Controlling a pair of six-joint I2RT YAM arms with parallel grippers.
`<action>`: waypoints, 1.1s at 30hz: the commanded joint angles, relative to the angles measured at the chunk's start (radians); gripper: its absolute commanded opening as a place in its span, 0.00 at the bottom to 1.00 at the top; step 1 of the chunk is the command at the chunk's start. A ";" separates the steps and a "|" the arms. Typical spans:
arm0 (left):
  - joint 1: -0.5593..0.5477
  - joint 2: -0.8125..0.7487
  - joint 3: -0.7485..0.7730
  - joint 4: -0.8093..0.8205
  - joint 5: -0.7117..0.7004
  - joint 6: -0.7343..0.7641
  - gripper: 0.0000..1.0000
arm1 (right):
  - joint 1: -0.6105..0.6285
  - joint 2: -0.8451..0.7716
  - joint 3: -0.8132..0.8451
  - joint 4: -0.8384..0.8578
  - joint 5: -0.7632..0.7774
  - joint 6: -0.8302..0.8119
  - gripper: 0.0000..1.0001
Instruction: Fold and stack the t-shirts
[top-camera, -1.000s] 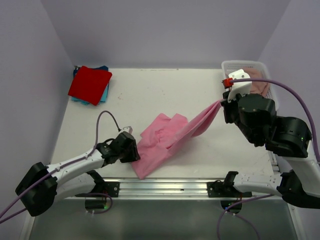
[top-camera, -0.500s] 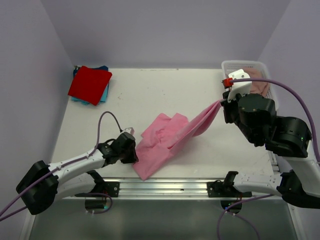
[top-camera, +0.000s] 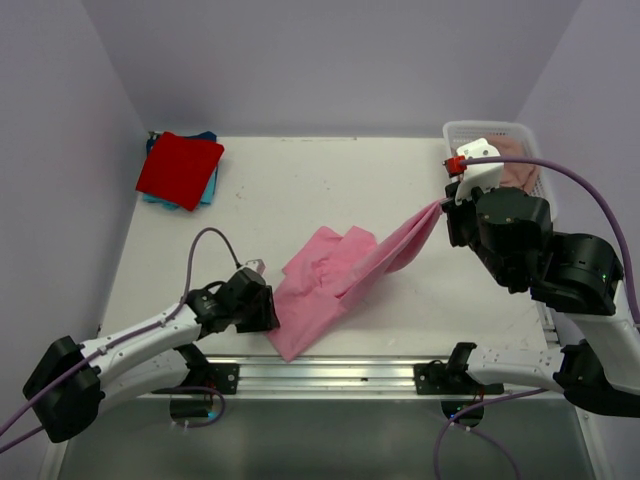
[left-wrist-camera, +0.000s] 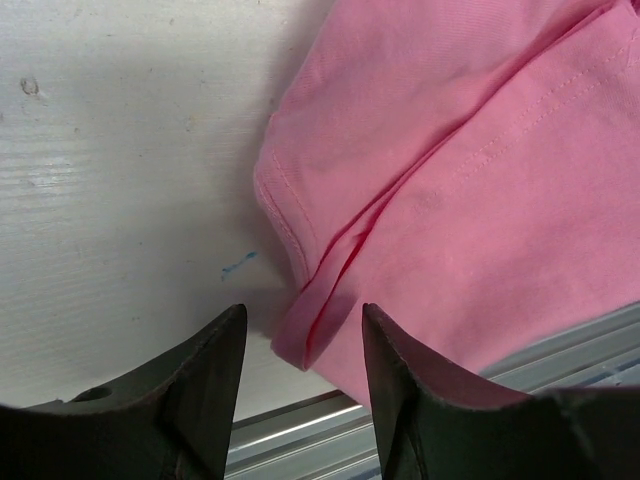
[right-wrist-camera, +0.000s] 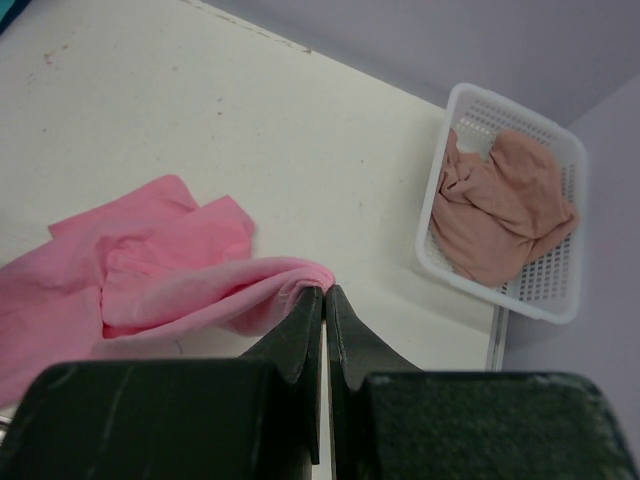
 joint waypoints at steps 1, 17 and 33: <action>-0.004 -0.001 0.016 -0.005 0.011 0.013 0.54 | 0.000 0.003 0.004 0.040 0.018 -0.007 0.00; -0.019 0.014 0.008 0.018 0.075 0.024 0.00 | 0.000 0.001 -0.005 0.040 0.026 -0.001 0.00; -0.035 0.021 0.917 -0.390 -0.492 0.314 0.00 | -0.002 0.026 -0.154 0.074 0.232 0.129 0.00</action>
